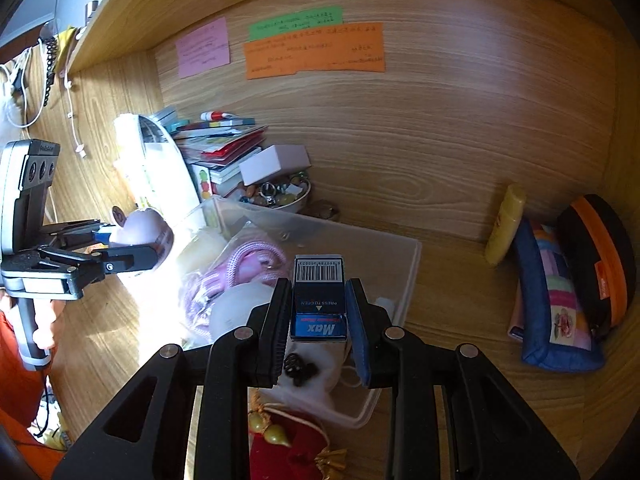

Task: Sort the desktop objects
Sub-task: 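Lower the pink container into the bin with left tool while right tool drops the card pack in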

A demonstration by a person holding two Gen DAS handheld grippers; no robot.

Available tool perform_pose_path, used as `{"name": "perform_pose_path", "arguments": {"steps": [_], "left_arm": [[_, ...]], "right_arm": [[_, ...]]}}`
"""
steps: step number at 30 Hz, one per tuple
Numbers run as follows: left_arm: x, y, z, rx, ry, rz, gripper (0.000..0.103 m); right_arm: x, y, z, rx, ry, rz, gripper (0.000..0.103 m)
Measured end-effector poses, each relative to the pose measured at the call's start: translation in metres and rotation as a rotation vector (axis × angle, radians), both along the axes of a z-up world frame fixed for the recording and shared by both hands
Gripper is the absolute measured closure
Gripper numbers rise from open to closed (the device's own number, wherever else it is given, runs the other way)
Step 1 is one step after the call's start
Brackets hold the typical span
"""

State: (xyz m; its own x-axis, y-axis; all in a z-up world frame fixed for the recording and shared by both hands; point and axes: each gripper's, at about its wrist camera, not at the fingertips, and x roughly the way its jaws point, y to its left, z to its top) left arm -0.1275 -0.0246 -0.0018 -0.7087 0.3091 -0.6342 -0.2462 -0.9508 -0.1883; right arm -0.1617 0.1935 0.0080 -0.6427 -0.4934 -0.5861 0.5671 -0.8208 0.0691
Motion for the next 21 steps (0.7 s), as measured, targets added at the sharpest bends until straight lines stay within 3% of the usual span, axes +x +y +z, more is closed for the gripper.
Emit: {"name": "perform_pose_path", "arguments": {"steps": [9, 21], "left_arm": [[-0.018, 0.016, -0.022, 0.005, -0.059, -0.043, 0.039], [-0.015, 0.021, -0.028, -0.004, -0.044, -0.056, 0.039]], "right_arm": [[-0.013, -0.002, -0.019, 0.003, -0.039, 0.004, 0.078], [-0.015, -0.013, -0.037, 0.038, -0.069, 0.017, 0.078]]}}
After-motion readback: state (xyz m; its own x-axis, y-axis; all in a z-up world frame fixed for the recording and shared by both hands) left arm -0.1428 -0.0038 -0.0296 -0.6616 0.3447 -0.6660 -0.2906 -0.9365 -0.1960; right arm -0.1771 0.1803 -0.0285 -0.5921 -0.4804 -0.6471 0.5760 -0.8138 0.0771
